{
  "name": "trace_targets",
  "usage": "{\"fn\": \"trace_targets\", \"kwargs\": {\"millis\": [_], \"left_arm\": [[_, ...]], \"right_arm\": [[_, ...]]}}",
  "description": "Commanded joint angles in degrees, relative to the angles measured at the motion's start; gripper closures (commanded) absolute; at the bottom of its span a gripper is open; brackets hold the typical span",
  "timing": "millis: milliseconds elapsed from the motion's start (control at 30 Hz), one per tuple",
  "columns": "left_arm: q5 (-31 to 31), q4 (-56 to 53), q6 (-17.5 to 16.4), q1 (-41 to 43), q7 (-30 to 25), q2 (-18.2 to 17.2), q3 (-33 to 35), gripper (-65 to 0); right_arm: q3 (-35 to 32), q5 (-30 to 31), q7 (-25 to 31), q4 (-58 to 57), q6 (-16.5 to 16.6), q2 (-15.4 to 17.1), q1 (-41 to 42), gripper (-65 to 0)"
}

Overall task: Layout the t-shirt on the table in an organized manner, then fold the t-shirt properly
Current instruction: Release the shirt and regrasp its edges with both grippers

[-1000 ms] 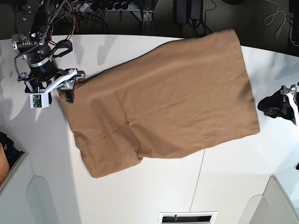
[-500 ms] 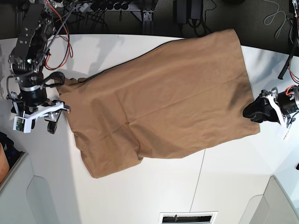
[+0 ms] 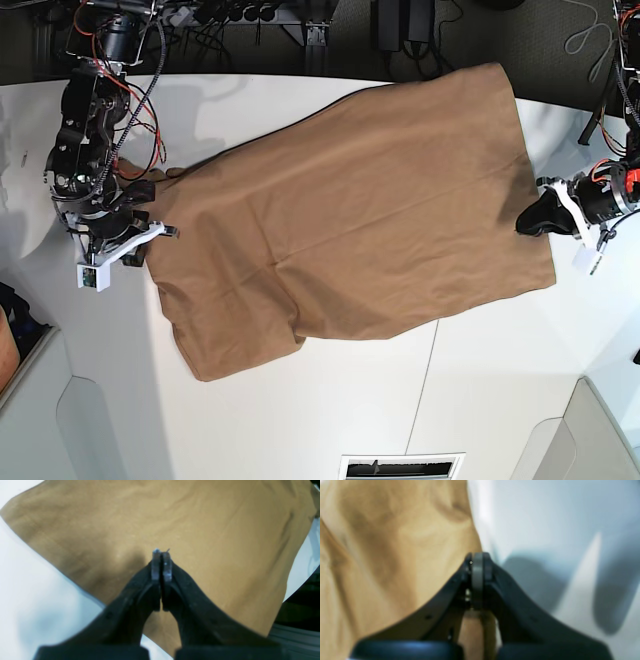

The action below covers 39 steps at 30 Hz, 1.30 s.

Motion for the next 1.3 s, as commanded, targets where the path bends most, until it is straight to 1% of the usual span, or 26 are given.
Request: {"fn": "trace_targets", "kwargs": {"millis": [0, 67, 133, 200, 400, 467, 533, 600, 633, 700, 767, 967, 1167, 1267], "left_arm": [[-0.9, 0.7, -0.5, 0.0, -1.2, -1.2, -0.5, 0.0], [-0.9, 0.7, -0.5, 1.5, -1.3, -1.2, -0.5, 0.0], [-0.9, 0.7, -0.5, 3.1, -1.3, -0.8, -0.5, 0.0], [-0.9, 0.6, -0.5, 4.4, -1.3, 0.3, -0.5, 0.0], [0.1, -0.1, -0.5, 6.2, -1.3, 5.2, 0.8, 0.0], [3.2, -1.4, -0.5, 6.1, -2.4, 6.1, 2.5, 0.0], [7.6, -3.5, -0.5, 6.1, -6.7, 6.2, 5.1, 0.0], [13.9, -6.0, -0.5, 5.4, -12.2, 6.1, 7.5, 0.0], [16.6, -7.5, -0.5, 4.5, -14.0, 6.2, 8.5, 0.0], [19.4, -10.9, -0.5, 1.9, -14.8, 6.1, 10.3, 0.0], [20.0, -14.6, -0.5, -1.2, -14.7, 6.1, 11.7, 0.0], [20.8, -25.2, -0.5, -11.8, -14.7, 6.2, 12.5, 0.0], [23.0, -32.9, -0.5, -22.2, -15.6, 6.3, 12.5, 0.0], [23.6, -36.0, -0.5, -26.7, -16.2, 6.4, 12.6, 0.0]], "right_arm": [[0.0, 1.2, 2.0, 2.1, 0.4, 0.5, 1.2, 0.0], [0.0, 2.8, 2.7, 3.2, 0.7, 0.4, 1.7, 0.0], [-0.3, 3.5, 2.9, 3.1, 3.1, 0.4, 2.6, 0.0], [-1.3, 3.4, 2.8, 2.0, 3.6, 0.3, 3.6, 0.0], [-6.0, -0.9, 2.0, -4.9, 4.1, 0.3, 4.4, 0.0], [-6.6, -1.8, 0.3, -6.0, 4.2, 0.4, 4.0, 0.0], [-6.6, -1.3, -1.3, -6.0, 4.3, 0.5, 3.3, 0.0], [-6.6, -1.0, -3.1, -5.8, 4.7, 0.6, 2.4, 0.0], [-6.6, -0.5, -3.6, -5.6, 5.0, 0.6, 1.7, 0.0], [-6.6, 2.2, -3.7, -4.5, 6.7, 0.6, -0.3, 0.0], [-6.6, 5.5, -4.1, -2.8, 8.3, 0.6, -2.7, 0.0], [-6.7, 12.0, -6.2, 5.1, 8.6, 0.5, -11.2, 0.0], [-6.9, 19.1, -6.7, 11.8, 13.0, -0.1, -18.8, 0.0], [-7.9, 20.4, -6.8, 13.2, 15.0, -1.4, -21.0, 0.0]]}}
